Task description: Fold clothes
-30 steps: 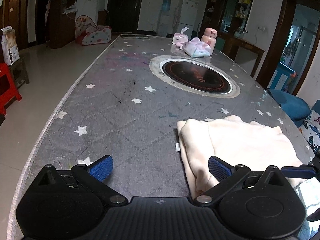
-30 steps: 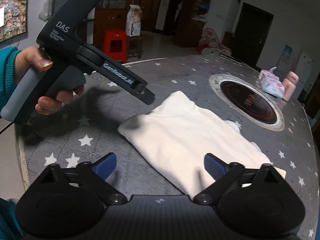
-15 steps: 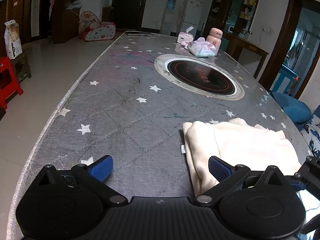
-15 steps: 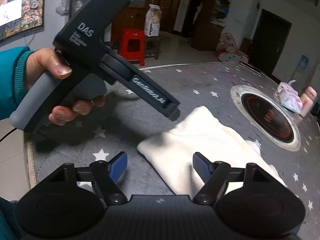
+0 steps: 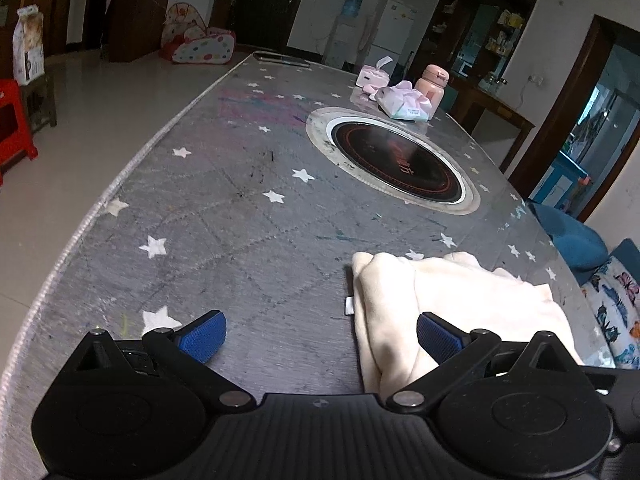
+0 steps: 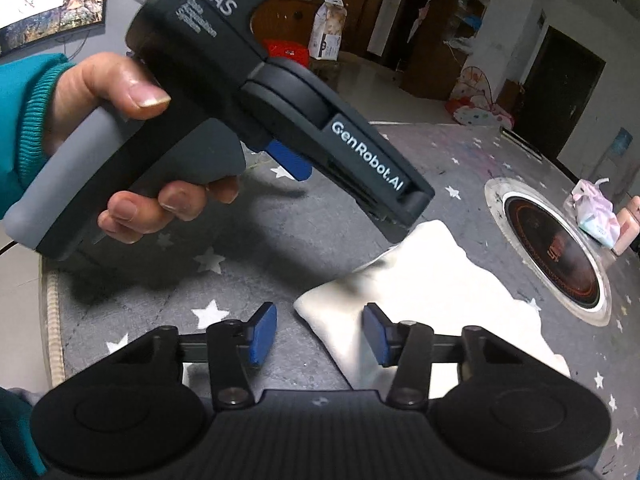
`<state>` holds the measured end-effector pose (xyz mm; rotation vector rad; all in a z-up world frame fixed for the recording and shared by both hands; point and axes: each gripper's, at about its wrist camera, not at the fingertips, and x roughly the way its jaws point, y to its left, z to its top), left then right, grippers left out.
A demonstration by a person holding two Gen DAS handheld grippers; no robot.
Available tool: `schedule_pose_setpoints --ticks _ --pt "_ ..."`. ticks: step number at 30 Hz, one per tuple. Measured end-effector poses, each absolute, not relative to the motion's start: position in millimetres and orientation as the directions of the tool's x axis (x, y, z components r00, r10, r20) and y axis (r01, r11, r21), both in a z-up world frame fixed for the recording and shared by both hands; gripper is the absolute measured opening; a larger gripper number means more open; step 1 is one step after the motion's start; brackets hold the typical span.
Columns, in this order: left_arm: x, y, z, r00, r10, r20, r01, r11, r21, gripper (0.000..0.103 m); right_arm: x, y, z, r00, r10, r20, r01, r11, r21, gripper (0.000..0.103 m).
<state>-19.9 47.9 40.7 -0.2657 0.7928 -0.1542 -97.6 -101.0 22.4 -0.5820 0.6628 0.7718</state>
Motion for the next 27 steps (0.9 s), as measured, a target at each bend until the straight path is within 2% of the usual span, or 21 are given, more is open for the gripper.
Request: schedule_pose_setpoints --ticks 2,6,8,11,21,25,27 --pt "-19.6 47.7 41.4 0.692 -0.247 -0.678 0.038 0.951 -0.308 0.103 -94.6 -100.8 21.0 0.538 0.43 -0.725 -0.775 0.591 -0.224 0.038" --pt "-19.1 47.4 42.7 0.689 -0.271 -0.672 0.039 0.94 -0.338 0.103 -87.0 -104.8 21.3 0.526 0.44 -0.728 -0.766 0.618 -0.179 0.027" --pt "-17.8 46.5 42.8 0.685 -0.285 -0.67 0.036 0.932 -0.361 0.103 -83.7 -108.4 23.3 0.521 0.453 -0.723 -0.76 0.631 -0.152 0.016" --pt "-15.4 43.9 42.7 0.677 -0.321 -0.662 0.04 0.914 -0.403 0.102 -78.9 -115.6 28.7 0.522 0.474 -0.71 -0.747 0.656 -0.111 0.007" --pt "-5.4 39.1 32.0 0.637 -0.407 -0.655 -0.008 0.845 -0.534 0.1 -65.7 -143.1 50.6 0.526 0.535 -0.661 -0.69 0.723 0.035 0.002" --pt "-4.0 42.0 31.1 0.638 -0.406 -0.654 -0.033 0.835 -0.55 0.1 -63.6 -148.5 55.1 0.542 0.518 -0.661 -0.683 0.73 0.012 0.002" --pt "-4.1 43.6 32.1 0.642 -0.391 -0.659 -0.038 0.843 -0.537 0.1 -66.8 -143.6 50.7 0.533 0.511 -0.674 -0.703 0.711 -0.016 0.007"
